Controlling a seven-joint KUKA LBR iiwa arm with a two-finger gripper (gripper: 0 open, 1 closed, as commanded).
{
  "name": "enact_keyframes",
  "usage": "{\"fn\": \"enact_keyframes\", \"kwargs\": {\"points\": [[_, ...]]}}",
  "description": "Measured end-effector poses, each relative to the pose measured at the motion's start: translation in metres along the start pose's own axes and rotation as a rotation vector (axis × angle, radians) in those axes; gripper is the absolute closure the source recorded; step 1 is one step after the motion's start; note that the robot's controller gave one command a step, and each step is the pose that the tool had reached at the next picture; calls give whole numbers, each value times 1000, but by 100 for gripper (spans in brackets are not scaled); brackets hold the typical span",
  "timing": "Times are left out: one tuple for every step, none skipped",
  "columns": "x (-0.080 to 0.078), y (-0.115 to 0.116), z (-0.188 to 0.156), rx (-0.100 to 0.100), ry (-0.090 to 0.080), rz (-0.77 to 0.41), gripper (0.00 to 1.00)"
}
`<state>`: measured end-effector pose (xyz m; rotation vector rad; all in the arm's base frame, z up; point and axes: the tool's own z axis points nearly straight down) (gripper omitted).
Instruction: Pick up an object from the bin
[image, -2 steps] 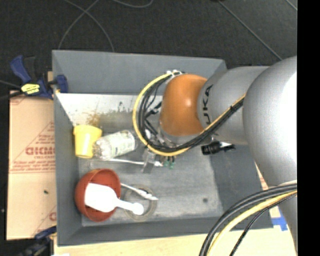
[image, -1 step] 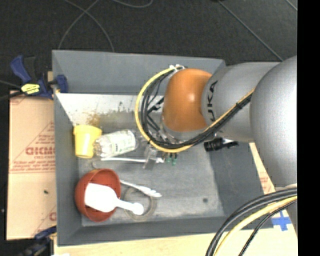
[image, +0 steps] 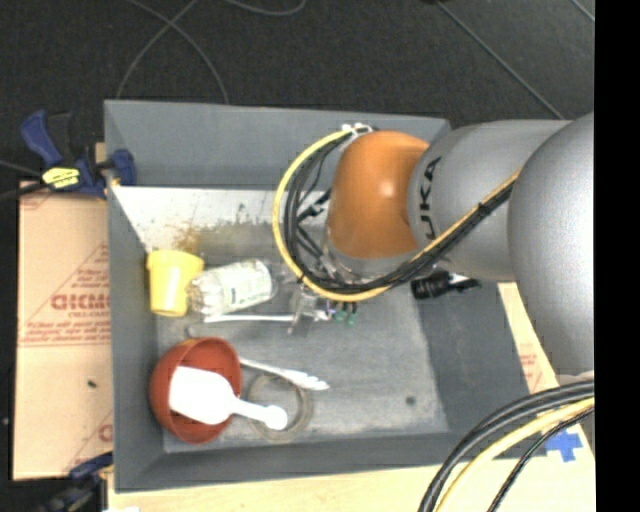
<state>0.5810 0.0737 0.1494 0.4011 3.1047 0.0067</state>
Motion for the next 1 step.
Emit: {"fn": "enact_keyframes", "kwargs": {"points": [[0,0,-10,0,-1,0,100]]}}
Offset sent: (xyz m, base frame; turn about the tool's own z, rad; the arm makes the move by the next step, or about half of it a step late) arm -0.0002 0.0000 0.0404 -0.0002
